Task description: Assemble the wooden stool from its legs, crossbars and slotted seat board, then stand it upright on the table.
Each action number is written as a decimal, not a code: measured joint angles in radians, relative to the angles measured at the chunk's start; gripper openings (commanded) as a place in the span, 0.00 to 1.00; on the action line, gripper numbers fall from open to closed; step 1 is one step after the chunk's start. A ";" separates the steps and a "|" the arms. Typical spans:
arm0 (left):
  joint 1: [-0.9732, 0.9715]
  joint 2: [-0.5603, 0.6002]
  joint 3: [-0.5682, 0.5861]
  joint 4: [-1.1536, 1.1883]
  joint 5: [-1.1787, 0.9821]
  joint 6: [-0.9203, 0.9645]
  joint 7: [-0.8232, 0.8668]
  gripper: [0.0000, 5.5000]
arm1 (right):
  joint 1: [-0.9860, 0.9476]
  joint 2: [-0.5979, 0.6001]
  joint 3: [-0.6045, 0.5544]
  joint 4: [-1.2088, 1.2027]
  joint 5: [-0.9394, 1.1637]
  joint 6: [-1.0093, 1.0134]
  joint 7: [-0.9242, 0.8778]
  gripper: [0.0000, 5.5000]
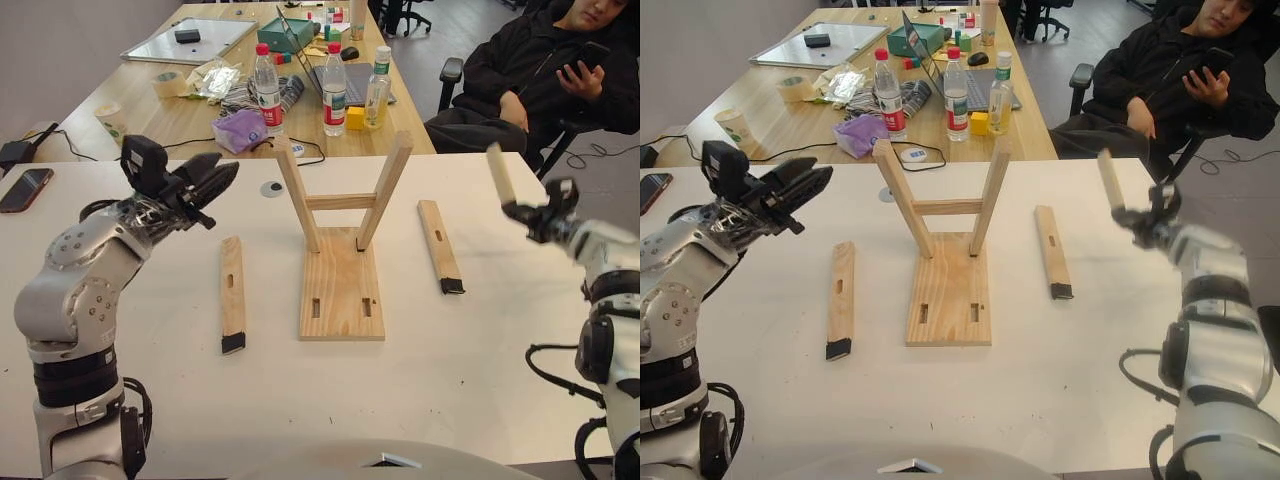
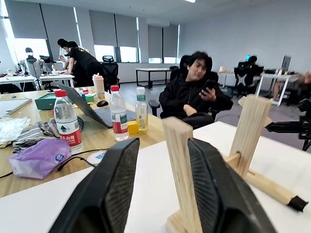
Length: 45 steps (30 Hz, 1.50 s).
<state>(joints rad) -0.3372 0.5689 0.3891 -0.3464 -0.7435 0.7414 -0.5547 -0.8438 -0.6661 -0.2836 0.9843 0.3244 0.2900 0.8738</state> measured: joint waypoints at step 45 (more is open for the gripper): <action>-0.468 -0.121 -0.100 0.039 -0.655 0.096 0.260 0.07 | -0.029 0.219 0.167 -0.983 0.647 0.737 0.180 0.29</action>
<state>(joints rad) -0.8052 0.4479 0.2889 -0.3072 -1.3990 0.8379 -0.2943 -0.8730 -0.4467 -0.1167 0.0008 0.9710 1.0275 1.0537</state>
